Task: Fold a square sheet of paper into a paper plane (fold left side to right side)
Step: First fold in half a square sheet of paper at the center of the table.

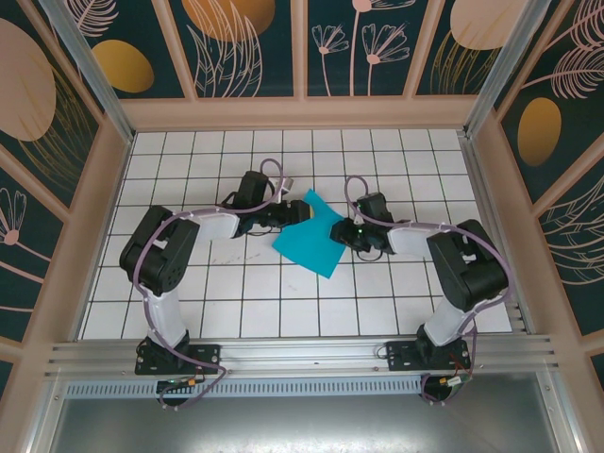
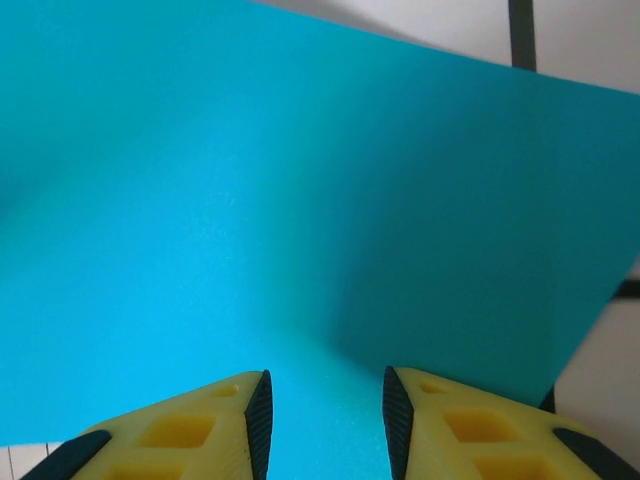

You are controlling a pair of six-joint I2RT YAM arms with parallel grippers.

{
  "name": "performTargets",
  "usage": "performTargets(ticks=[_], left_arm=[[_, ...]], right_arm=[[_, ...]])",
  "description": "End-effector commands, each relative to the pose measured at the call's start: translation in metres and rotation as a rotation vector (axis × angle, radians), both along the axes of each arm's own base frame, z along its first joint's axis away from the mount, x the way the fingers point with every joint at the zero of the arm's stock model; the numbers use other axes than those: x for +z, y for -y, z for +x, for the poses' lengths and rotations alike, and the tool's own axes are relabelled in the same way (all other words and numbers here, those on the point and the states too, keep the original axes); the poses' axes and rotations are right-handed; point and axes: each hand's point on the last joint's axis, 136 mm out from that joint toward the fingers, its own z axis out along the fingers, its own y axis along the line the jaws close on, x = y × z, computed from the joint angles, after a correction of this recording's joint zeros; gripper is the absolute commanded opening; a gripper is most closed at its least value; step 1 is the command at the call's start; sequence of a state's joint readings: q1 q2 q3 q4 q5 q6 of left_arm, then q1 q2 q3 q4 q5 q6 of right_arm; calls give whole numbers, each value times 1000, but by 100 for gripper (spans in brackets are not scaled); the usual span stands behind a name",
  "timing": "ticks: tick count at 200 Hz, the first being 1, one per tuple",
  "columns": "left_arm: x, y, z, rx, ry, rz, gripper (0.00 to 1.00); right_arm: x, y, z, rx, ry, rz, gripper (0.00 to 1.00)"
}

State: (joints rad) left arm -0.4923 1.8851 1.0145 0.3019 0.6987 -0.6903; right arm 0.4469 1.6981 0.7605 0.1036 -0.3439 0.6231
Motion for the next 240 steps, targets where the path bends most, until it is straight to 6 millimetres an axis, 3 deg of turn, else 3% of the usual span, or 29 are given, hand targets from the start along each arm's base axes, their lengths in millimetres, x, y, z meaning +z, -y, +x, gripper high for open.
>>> performTargets(ticks=[1,64,127,184,240], left_arm=[[23,0,-7,-9,33,-23,62],[39,-4,-12,0,47,-39,65],[22,-2,-6,-1,19,-5,67],[27,13,2,-32,3,-89,58],[13,20,16,-15,-26,-90,49]], right_arm=[[-10,0,8,35,2,-73,38],[-24,-13,39,183,43,-158,38],[-25,-17,36,262,55,-163,38],[-15,-27,39,284,86,-97,39],[-2,-27,42,275,124,-68,40]])
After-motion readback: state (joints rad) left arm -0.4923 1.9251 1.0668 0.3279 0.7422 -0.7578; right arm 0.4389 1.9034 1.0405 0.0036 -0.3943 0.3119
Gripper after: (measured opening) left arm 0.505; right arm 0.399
